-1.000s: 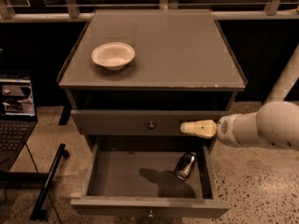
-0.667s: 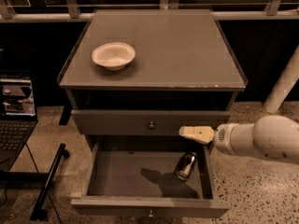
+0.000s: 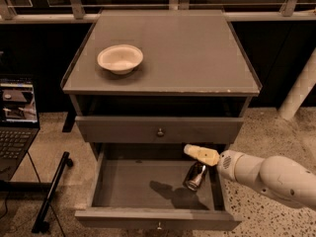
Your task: Pick orange can from middle drawer and place on counter
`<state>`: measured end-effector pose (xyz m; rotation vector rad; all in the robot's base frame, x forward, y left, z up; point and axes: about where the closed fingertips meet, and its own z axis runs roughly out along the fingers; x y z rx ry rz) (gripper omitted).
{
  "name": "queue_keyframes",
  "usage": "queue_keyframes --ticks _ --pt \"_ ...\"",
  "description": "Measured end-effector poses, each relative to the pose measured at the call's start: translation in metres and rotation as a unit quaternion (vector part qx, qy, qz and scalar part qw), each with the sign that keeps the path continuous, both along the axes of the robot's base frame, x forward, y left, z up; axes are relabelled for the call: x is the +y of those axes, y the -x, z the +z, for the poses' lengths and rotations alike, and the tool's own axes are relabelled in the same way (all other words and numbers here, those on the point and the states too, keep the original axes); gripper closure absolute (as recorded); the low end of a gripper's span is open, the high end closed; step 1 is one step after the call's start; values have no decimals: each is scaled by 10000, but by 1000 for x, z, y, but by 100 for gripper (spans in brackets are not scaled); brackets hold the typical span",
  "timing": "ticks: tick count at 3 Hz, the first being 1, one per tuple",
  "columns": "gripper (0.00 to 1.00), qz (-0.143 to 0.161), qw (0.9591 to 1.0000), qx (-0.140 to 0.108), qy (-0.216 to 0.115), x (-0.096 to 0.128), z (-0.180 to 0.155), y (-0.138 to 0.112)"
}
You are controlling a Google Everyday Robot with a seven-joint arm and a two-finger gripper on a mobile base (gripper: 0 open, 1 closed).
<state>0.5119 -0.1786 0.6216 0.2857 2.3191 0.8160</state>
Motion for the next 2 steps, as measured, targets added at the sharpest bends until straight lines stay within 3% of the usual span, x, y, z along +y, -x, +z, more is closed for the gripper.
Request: queue_keyframes --ticks 1,2 --pt "0 0 10000 0 0 0 0 0" --pt "0 -50 9997 174 -142 3 -13 1"
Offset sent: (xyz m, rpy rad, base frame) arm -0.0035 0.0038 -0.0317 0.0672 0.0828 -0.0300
